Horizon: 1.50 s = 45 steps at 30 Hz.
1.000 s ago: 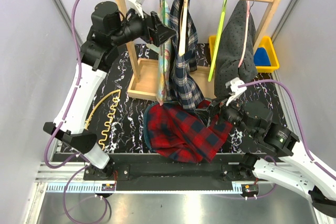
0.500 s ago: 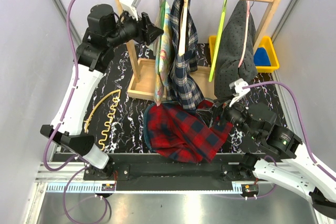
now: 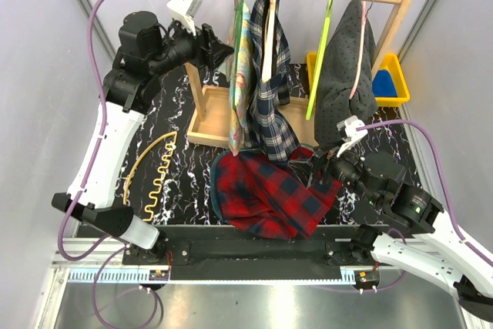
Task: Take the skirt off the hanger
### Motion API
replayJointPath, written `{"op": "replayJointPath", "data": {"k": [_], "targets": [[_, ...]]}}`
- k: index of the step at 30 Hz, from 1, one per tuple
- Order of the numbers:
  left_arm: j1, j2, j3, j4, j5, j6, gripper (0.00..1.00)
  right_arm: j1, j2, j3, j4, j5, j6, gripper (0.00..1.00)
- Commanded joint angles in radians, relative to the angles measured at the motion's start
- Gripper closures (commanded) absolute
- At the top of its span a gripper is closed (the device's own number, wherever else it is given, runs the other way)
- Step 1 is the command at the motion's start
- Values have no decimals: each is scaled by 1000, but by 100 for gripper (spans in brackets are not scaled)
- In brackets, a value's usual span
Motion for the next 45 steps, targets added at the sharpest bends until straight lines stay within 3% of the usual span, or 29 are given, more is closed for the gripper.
{"op": "replayJointPath", "data": {"k": [1,5,9,18,22,29,36,41,43,45], "targets": [[4,-51,-14,31,-32,38,40,-2,0,5,21,28,10,0],[5,-51,-18,22,-27,51,40,-2,2,10,22,34,4,0],[-1,-39,0,20,-10,28,27,-2,2,10,19,31,6,1],[-38,-28,18,-10,-39,60,27,-2,-1,13,16,36,4,0],[-38,-31,3,-13,-64,84,30,-2,-1,13,13,42,1,0],[-36,-44,-28,-18,-111,152,49,-2,-6,17,12,53,-4,0],[-36,-42,-34,-35,-128,170,59,-2,-8,16,12,56,1,0],[-38,-48,-32,-43,-159,190,60,-2,-17,10,10,65,12,0],[-41,-51,-29,-43,-212,192,51,-2,-17,10,8,68,12,0],[-45,-54,-25,-44,-295,199,48,-2,-15,10,9,70,13,0]]}}
